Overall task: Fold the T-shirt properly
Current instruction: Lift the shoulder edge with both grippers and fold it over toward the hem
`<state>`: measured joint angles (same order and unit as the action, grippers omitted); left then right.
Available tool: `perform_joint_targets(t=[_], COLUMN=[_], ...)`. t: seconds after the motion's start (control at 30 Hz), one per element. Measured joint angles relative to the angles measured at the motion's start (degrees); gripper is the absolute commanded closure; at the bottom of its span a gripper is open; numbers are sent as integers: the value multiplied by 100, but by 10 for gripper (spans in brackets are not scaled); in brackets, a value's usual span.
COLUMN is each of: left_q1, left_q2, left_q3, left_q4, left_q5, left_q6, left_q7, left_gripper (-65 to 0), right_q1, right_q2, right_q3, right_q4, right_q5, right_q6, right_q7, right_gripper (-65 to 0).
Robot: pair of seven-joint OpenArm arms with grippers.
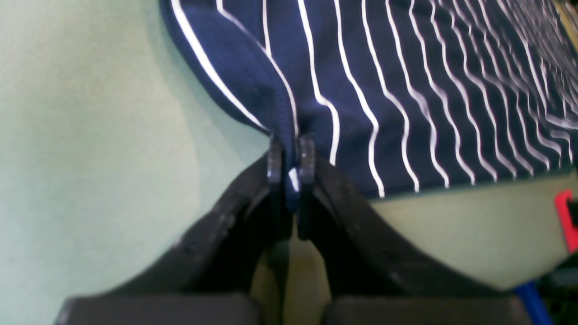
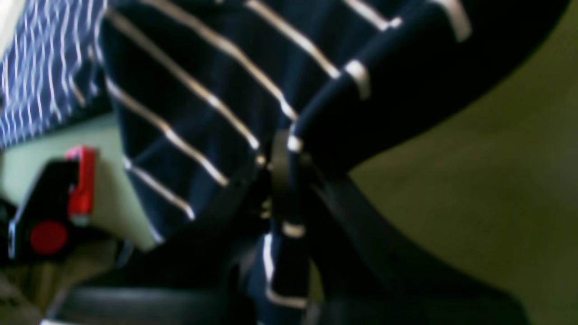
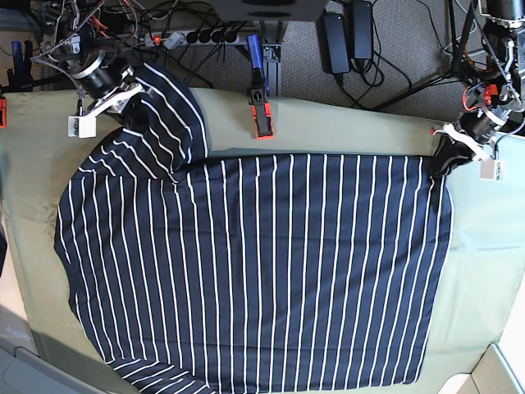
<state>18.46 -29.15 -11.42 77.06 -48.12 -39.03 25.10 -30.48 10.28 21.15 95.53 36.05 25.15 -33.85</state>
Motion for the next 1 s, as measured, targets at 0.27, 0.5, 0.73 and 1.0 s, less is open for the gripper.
perform_joint_targets(t=[0.27,0.5,0.73,1.0], left_q1=[289,605,188,-87], left_q2=[-407,-420,-549,-595], left_q3=[-560,-557,-557,-568], left_q4=[37,511,898,898], left_q5=[-868,-1161,-1108,-640], left_q6=[7,2,4,0], left_q7=[619,708,761,743], left_gripper=[0,0,0,0], right_q1=[-348,-507,-492,7], right_q2=[-9,118,551,896], right_q3=[896,1255,1425,1425], right_q4=[457,798,1453,1628], right_q5=[662,874,879,931], right_q6=[50,59,61,63], right_q7=[-756,-826,-826,-815], right_gripper=[0,0,0,0])
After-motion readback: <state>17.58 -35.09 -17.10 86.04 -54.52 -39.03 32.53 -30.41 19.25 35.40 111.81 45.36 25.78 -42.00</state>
